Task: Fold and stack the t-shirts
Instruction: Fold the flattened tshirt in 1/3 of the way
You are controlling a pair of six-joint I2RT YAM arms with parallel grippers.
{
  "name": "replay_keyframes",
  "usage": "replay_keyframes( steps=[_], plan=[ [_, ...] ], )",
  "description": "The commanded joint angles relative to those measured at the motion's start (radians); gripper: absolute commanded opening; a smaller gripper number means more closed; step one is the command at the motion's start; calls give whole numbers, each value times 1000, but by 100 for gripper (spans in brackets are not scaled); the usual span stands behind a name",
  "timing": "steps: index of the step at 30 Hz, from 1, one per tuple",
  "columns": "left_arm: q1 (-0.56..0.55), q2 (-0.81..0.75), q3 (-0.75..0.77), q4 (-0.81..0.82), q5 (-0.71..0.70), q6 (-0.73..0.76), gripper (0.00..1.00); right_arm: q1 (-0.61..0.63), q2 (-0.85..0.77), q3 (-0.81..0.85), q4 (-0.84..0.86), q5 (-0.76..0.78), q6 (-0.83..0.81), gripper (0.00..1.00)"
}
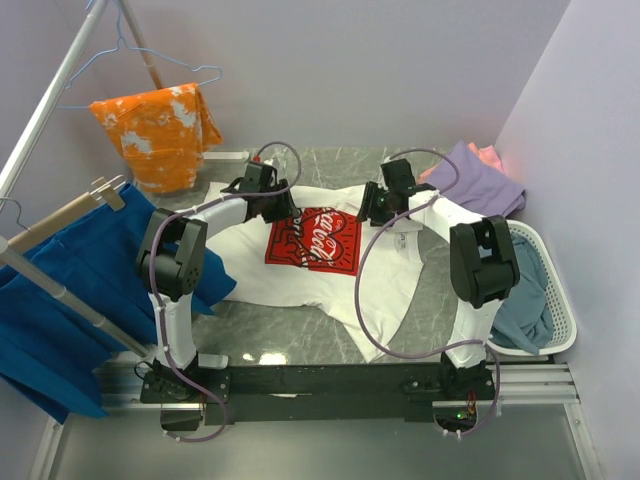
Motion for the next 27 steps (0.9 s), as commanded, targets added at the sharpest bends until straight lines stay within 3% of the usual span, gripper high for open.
replay_keyframes(
  steps=[1,14,27],
  plan=[
    [19,-58,-33,6,-42,-6,50,12,22,50,27,82,-18,54],
    [19,-47,-54,6,-37,3,49,18,170,238,-114,213,-99,54],
    [19,-29,-51,4,-42,6,49,60,78,148,-87,200,-90,52]
  ],
)
